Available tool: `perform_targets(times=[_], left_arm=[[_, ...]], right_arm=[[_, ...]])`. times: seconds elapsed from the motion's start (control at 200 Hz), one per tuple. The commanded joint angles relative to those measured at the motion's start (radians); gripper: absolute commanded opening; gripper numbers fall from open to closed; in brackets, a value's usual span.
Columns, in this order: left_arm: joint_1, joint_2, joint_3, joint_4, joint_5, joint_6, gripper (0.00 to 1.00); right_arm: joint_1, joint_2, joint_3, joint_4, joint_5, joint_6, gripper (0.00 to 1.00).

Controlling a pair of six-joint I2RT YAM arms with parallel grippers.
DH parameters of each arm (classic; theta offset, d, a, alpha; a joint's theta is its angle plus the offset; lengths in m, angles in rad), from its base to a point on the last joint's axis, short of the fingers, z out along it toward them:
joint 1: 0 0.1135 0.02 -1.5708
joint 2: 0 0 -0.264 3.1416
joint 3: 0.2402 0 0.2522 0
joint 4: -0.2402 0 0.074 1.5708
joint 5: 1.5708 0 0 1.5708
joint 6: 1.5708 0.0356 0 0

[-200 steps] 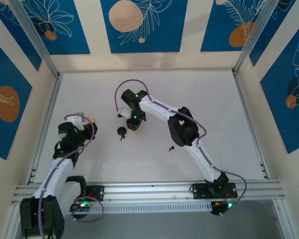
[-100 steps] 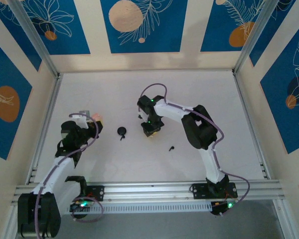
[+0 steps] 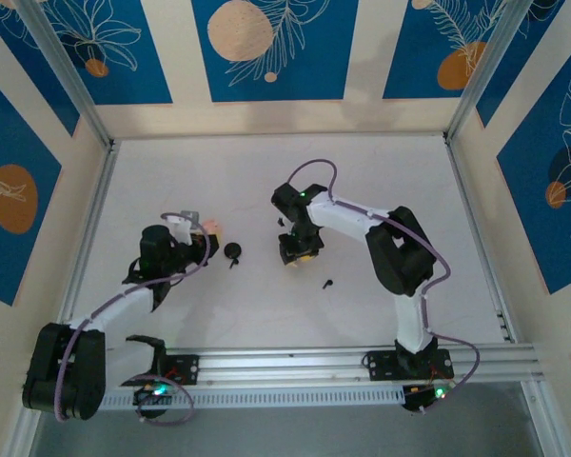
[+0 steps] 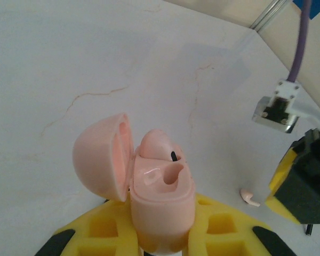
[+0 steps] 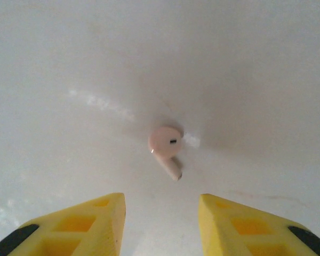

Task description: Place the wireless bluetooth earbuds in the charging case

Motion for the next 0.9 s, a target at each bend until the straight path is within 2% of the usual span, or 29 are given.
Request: perform_targets(times=[0.0,0.155,0.3,0.895], left_arm=[[-0.012,0.004,0.033,0.054,0.028,0.031,0.07],[-0.012,-0.005,0.035,0.046,0.056,0.054,0.07],[-0.012,-0.021,0.037,0.022,0.054,0.067,0.07],[-0.013,-0.057,0.043,-0.045,0.038,0.086,0.08]], right_arm=[[-0.012,-0.054,0.048,-0.055,-0.048,-0.094,0.41],[-0.012,0.006,0.114,-0.136,0.002,-0.304,0.41],[-0.01,0.101,0.196,-0.211,0.027,-0.411,0.41],[-0.009,0.236,0.276,-0.199,0.005,-0.476,0.4]])
